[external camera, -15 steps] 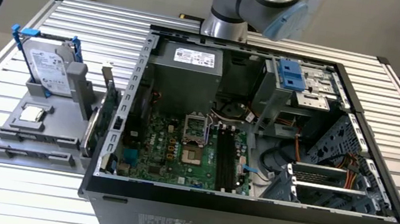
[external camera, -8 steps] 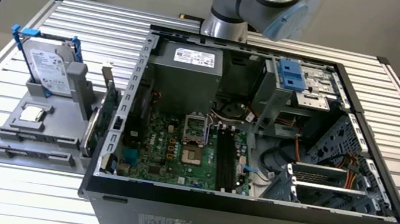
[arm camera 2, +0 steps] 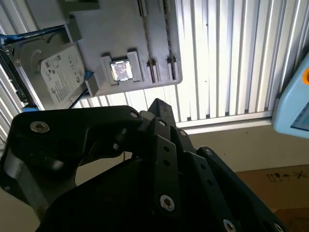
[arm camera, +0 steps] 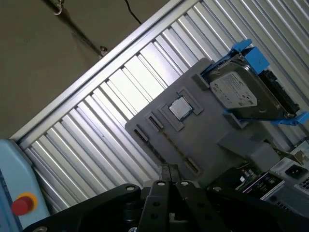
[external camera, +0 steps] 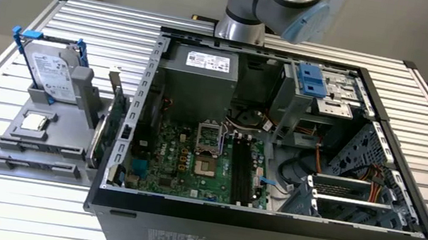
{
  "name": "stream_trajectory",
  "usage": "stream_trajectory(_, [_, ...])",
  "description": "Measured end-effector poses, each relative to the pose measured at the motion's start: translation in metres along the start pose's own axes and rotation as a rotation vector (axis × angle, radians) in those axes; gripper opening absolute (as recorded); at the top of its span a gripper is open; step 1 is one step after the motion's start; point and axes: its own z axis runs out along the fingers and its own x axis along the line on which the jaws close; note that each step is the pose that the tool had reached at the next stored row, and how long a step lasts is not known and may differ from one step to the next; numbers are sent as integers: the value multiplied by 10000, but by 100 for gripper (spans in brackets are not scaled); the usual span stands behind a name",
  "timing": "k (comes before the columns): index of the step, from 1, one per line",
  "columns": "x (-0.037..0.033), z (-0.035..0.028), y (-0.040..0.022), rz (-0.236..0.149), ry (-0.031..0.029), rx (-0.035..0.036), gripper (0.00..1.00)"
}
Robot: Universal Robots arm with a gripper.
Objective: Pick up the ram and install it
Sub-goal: 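Pick up the ram and move it above insertion slot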
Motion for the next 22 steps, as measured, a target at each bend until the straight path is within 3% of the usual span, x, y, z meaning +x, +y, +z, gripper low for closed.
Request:
stream_trajectory(6, [-34, -1, -41, -95, 6, -2, 0])
stream_trajectory(17, [-36, 1, -44, -1911, 91, -40, 0])
stream_trajectory(22, [-36, 2, -44, -2757, 126, -25, 0])
